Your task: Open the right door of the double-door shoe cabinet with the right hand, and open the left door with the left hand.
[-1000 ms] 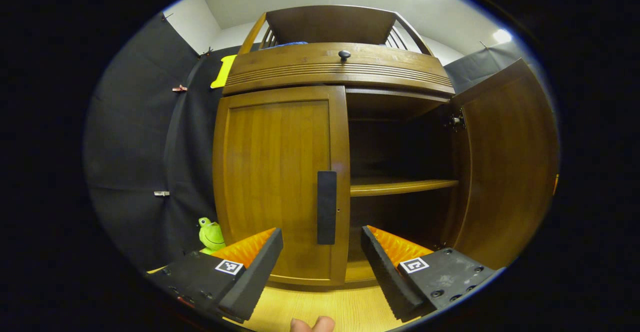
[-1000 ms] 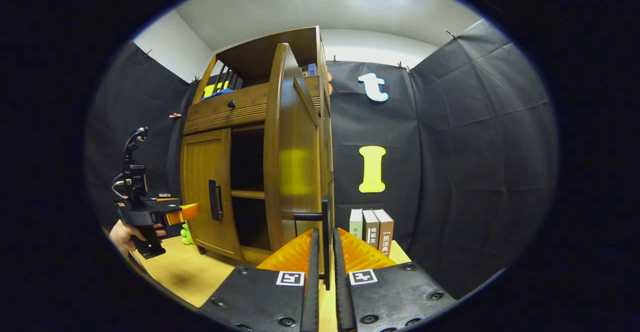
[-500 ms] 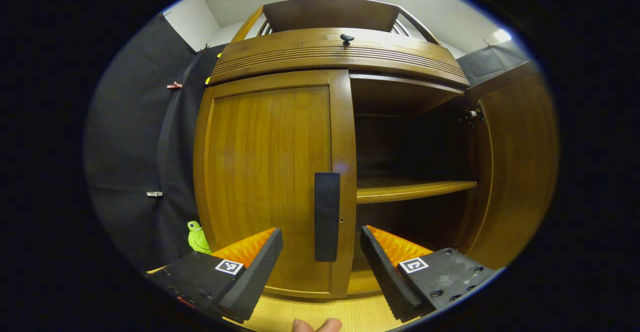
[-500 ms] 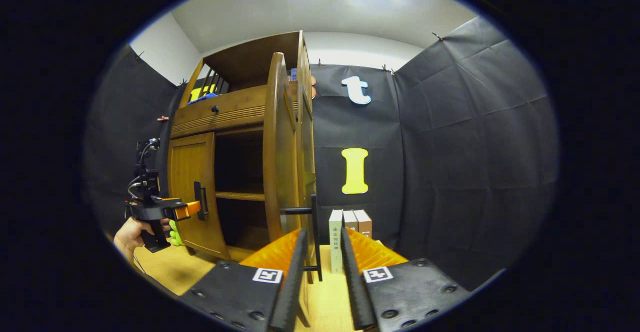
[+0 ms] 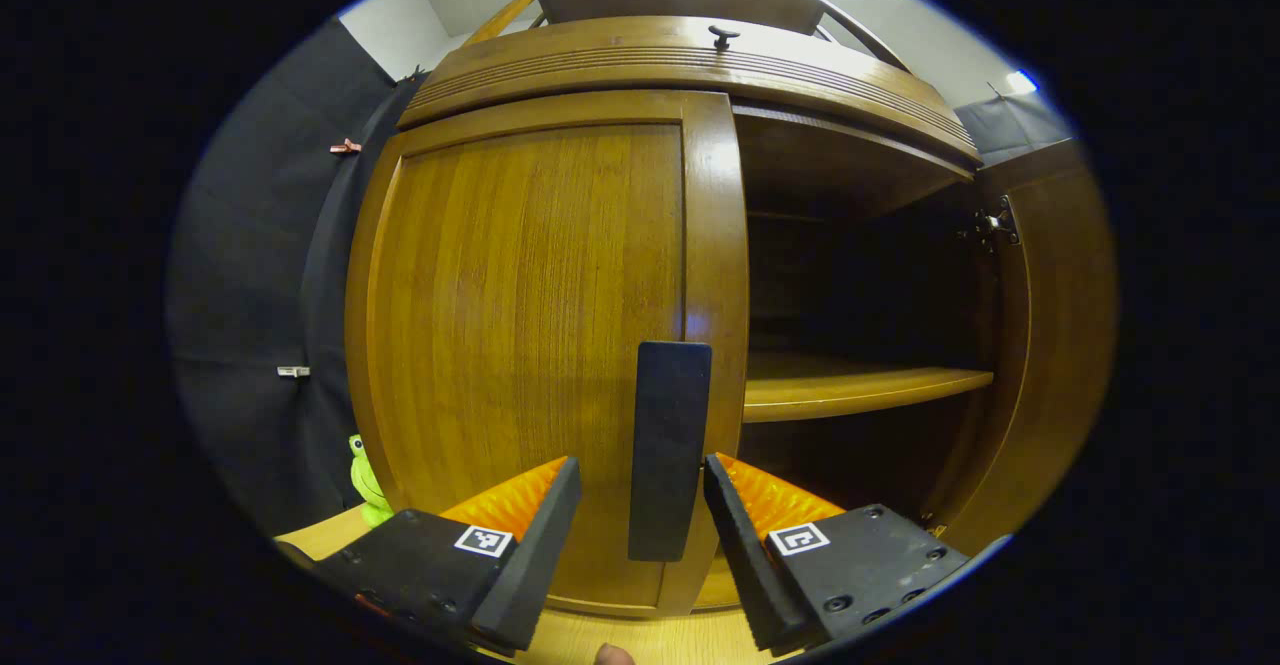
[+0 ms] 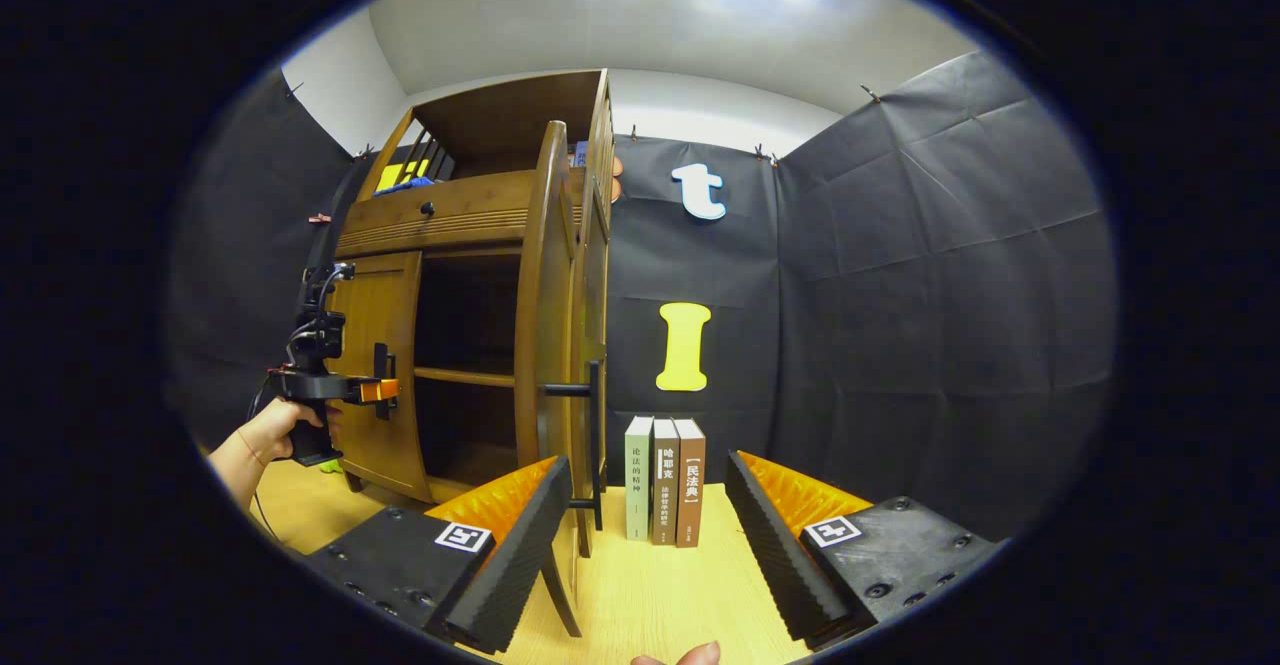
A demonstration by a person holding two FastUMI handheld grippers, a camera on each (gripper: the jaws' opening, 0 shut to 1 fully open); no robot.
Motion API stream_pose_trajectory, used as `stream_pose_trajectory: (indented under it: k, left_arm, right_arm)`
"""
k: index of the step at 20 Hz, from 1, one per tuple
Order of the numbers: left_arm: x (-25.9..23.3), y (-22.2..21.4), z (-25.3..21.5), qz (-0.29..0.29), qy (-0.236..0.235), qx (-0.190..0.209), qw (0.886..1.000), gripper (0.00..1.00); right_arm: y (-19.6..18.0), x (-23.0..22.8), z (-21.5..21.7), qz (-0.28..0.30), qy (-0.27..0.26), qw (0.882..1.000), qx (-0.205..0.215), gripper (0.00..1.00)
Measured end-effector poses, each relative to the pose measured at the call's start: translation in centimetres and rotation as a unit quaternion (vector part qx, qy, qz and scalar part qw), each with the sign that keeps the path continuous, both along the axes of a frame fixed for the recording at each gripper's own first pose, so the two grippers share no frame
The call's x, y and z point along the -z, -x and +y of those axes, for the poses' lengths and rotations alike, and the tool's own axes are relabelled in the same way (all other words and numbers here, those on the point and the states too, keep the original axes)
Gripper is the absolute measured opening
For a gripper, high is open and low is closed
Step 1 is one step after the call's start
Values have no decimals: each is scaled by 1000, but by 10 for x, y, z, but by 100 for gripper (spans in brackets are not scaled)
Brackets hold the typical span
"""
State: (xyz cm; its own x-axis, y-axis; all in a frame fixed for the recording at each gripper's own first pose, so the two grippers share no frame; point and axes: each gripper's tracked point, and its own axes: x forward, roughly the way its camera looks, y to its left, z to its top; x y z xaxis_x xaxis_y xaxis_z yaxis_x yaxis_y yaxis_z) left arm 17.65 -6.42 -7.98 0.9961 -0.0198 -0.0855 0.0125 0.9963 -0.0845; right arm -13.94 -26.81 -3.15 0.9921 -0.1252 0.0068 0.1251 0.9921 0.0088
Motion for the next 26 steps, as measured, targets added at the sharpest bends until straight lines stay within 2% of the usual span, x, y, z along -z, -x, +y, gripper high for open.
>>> stream_pose_trajectory:
  k: [4, 6, 8, 9, 16, 26]
  left_arm:
    - [-1, -3, -2, -4, 6, 8, 1000, 69]
    - [0, -5, -10, 3, 9, 21, 1000, 55]
    - [1, -5, -10, 7, -2, 13, 1000, 39]
    - [0, -4, -10, 8, -11, 9, 1000, 36]
    - [-4, 13, -6, 19, -24, 15, 999, 29]
    - [-10, 106, 34, 18, -25, 25, 999, 25]
  right_arm:
    - [0, 9, 1, 18, -7, 1000, 2, 98]
    - [1, 9, 4, 19, -5, 1000, 2, 98]
    - [5, 7, 9, 17, -5, 1000, 1, 98]
    - [8, 7, 11, 17, -5, 1000, -1, 98]
    - [15, -1, 37, 11, -1, 1000, -20, 98]
    - [8, -6, 99, 0, -21, 997, -68, 98]
